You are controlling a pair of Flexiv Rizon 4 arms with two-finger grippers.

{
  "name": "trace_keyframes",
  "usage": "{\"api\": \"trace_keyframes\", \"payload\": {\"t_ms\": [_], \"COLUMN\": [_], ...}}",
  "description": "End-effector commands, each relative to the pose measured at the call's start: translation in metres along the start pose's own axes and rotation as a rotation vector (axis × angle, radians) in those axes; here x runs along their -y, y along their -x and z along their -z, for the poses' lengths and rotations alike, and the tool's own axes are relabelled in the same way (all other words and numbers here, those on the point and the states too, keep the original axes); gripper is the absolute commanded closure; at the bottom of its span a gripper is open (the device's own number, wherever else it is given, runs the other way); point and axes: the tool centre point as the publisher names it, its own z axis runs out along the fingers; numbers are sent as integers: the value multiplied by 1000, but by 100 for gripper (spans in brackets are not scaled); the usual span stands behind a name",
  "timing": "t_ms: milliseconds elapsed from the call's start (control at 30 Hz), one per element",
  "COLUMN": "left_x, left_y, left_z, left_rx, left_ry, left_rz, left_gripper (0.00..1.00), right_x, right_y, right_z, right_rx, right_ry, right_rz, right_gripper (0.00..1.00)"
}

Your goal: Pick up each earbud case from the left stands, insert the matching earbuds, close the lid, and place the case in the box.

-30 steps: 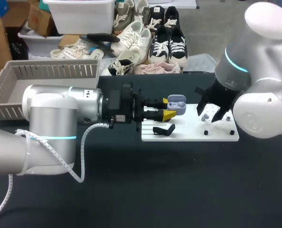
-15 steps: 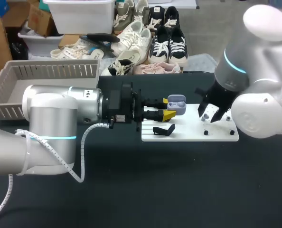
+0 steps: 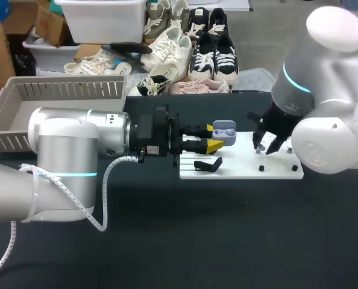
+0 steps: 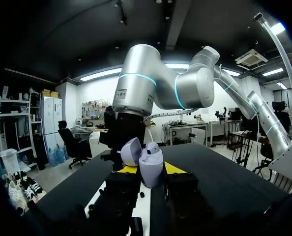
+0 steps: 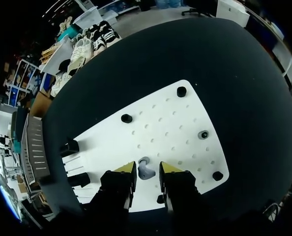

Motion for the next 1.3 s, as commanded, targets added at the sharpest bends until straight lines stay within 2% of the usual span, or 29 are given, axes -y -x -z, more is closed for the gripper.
{"api": "trace_keyframes", "payload": {"t_ms": [33, 100, 133, 500, 800, 1067, 1300], "left_x": [1, 1, 1, 1, 1, 1, 1], "left_y": [0, 0, 0, 0, 0, 0, 0], "left_z": [0, 0, 0, 0, 0, 0, 0], "left_rx": [2, 2, 2, 2, 2, 2, 2], "left_ry": [3, 3, 3, 3, 3, 3, 3], "left_rz": [-1, -1, -1, -1, -1, -1, -1], "left_gripper": [100, 100, 100, 100, 100, 100, 100], "right_x": [-3, -3, -4, -4, 3, 11, 6], "right_y": [1, 1, 1, 0, -5, -7, -14], "right_z": [-1, -1, -1, 7, 31, 74, 133], "right_rx": [-6, -8, -9, -1, 0, 35, 55], "right_ry": [-8, -11, -12, -8, 30, 35, 57], "right_rz": [4, 11, 14, 22, 8, 42, 130], "right_gripper": [76, 84, 100, 100, 100, 100, 100]}}
